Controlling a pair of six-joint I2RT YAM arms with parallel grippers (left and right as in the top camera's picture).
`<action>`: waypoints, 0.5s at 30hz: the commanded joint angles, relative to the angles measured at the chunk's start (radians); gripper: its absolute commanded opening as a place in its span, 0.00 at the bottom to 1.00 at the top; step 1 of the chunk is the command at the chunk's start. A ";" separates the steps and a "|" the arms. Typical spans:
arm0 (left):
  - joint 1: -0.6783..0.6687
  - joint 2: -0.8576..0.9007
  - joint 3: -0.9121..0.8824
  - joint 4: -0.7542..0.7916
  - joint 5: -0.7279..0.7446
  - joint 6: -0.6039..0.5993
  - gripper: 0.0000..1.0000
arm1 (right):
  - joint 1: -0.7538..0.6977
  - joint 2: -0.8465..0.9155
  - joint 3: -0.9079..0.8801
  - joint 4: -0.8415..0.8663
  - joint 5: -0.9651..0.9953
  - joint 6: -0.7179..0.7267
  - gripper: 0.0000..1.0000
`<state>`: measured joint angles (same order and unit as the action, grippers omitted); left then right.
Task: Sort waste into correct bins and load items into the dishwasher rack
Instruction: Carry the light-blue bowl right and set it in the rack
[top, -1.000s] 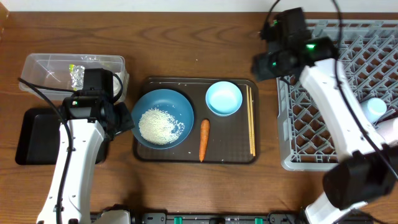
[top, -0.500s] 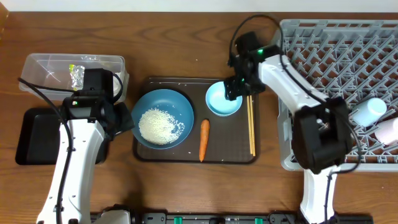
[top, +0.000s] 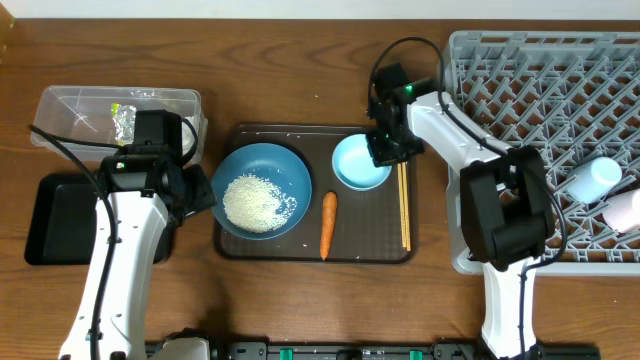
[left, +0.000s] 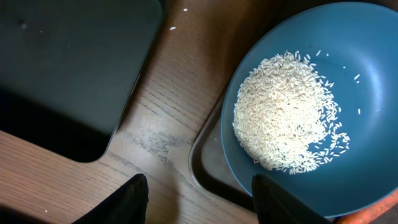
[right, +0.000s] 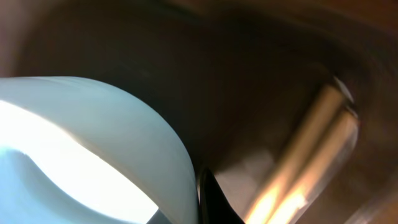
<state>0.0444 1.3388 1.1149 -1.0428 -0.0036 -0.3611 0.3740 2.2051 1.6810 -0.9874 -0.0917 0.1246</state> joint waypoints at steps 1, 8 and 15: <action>0.005 -0.007 0.015 -0.004 -0.008 0.013 0.55 | -0.034 -0.144 0.036 -0.019 0.146 0.028 0.01; 0.005 -0.007 0.015 -0.004 -0.008 0.013 0.55 | -0.111 -0.454 0.040 0.003 0.554 -0.013 0.01; 0.005 -0.007 0.015 -0.004 -0.006 0.009 0.55 | -0.267 -0.564 0.039 0.058 0.921 -0.019 0.01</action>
<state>0.0444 1.3388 1.1149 -1.0435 -0.0036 -0.3611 0.1638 1.6146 1.7287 -0.9348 0.5762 0.1123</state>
